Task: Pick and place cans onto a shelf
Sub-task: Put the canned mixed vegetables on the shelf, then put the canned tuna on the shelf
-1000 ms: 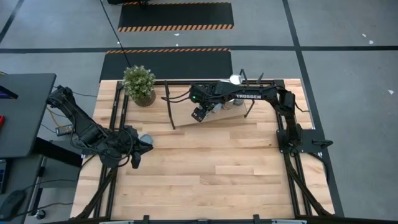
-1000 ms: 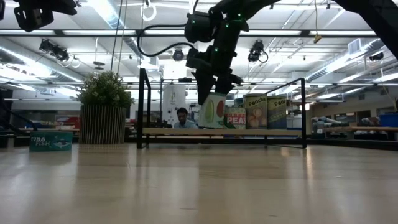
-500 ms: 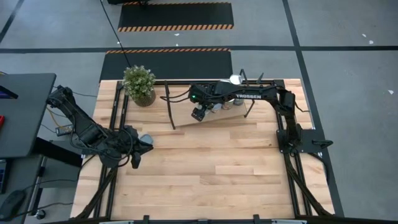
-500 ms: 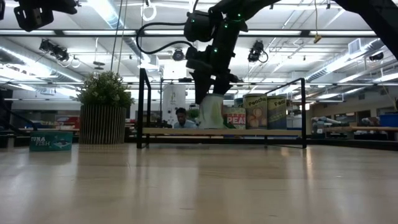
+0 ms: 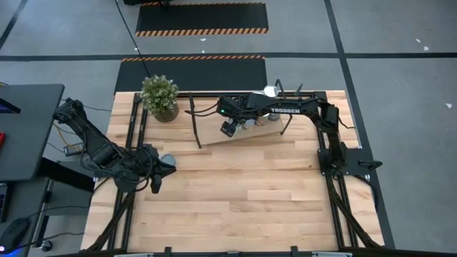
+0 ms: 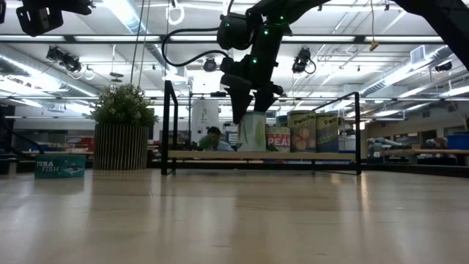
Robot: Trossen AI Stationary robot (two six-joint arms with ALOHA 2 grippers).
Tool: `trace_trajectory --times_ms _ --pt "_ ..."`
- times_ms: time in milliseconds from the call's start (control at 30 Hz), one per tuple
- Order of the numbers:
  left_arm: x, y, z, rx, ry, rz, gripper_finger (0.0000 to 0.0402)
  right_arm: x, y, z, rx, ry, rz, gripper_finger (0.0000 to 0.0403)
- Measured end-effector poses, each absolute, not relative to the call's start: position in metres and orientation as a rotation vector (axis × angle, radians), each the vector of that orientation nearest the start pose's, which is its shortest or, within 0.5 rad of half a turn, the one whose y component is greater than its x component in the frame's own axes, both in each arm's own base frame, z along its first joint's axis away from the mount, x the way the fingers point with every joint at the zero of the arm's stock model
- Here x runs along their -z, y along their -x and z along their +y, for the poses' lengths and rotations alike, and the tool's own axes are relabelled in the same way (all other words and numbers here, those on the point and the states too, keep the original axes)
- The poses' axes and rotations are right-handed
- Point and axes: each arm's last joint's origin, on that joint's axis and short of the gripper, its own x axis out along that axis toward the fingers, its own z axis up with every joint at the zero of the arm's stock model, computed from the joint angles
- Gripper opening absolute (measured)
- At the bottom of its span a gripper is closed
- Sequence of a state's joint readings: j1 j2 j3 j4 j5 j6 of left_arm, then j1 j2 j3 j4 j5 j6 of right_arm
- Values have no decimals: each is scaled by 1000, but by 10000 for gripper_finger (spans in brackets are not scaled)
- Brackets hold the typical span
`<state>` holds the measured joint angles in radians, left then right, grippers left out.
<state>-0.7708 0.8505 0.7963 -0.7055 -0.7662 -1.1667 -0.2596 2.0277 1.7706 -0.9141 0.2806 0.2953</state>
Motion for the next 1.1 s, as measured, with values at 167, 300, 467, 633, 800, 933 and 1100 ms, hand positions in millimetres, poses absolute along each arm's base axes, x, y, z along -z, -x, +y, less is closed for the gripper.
trace_trajectory --times_ms 167,300,467,633,800,933,1100 --pt "-288 -128 -96 -293 618 456 50 -255 -412 -116 628 -234 1085 374" --pt "-286 -127 -98 -224 563 531 50 -275 -418 -109 599 -187 1037 374" --pt "-276 -127 -101 -202 504 669 59 -303 -423 -97 565 -160 980 374" --pt "-260 -129 -106 -253 470 820 119 -315 -423 -59 466 -134 1023 374" --pt "-244 -132 -106 -346 401 966 194 -312 -420 -15 373 -132 1108 374" --pt "-233 -134 -102 -445 363 1065 242 -310 -414 16 330 -73 1171 374" --pt "-222 -144 -98 -519 331 1161 288 -310 -402 39 344 -9 1238 374"
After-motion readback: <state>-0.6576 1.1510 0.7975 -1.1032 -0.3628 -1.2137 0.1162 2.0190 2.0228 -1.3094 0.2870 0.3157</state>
